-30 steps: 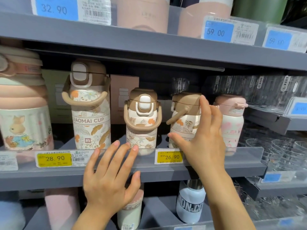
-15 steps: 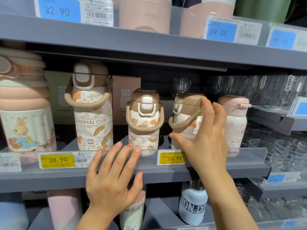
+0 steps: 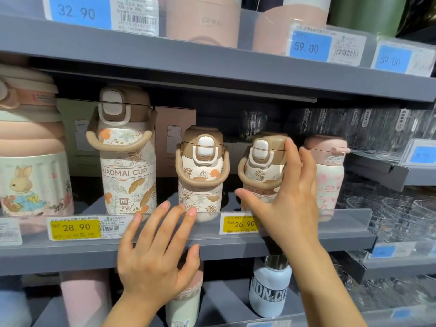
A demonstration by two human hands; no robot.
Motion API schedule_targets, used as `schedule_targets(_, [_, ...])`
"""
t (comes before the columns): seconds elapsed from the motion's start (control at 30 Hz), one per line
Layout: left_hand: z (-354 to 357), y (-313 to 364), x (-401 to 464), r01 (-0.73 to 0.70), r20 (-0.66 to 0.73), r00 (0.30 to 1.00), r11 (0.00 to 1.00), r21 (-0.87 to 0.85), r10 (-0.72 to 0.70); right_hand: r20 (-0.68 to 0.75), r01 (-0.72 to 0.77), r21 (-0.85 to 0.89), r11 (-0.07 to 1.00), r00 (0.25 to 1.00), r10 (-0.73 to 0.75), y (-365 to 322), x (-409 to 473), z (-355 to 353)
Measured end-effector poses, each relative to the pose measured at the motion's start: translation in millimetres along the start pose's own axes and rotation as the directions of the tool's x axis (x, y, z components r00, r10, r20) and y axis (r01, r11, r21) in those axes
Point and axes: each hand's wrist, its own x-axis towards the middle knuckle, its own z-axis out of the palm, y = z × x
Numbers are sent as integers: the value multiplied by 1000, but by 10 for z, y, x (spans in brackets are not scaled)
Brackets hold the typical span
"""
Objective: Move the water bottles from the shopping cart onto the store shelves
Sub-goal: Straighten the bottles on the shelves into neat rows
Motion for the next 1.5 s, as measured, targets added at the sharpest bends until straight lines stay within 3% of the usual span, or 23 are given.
schedule_targets(0.13, [-15,2,4,2,1,1000,1000,-13,-2,-86,-11,-115,993,996,1,-53,15,97])
schedule_targets(0.23, [-18,1,12,5,6,1000,1000,-17,-5,-33,24,0,1000,999,-24,8,56,81])
schedule_targets(0.37, [-24,2,10,5,9,1000,1000,-19,-5,140,-55,269,962,990,18,119,148,-71])
schedule_targets(0.43, [-19,2,6,5,10,1000,1000,-18,-5,188,-61,303,951,982,3,160,156,-134])
schedule_targets(0.63, [-10,2,5,-1,-4,1000,1000,-12,1,75,-5,59,998,997,0,62,31,-85])
schedule_targets(0.87, [-10,3,7,-2,-6,1000,1000,-19,2,94,-44,151,988,995,30,101,91,26])
schedule_targets(1.07, [-15,-4,-3,-1,-5,1000,1000,-18,1,36,-16,85,996,999,13,44,72,91])
schedule_targets(1.5, [-25,52,9,32,13,999,999,-1,-32,88,19,0,1000,996,-19,45,101,35])
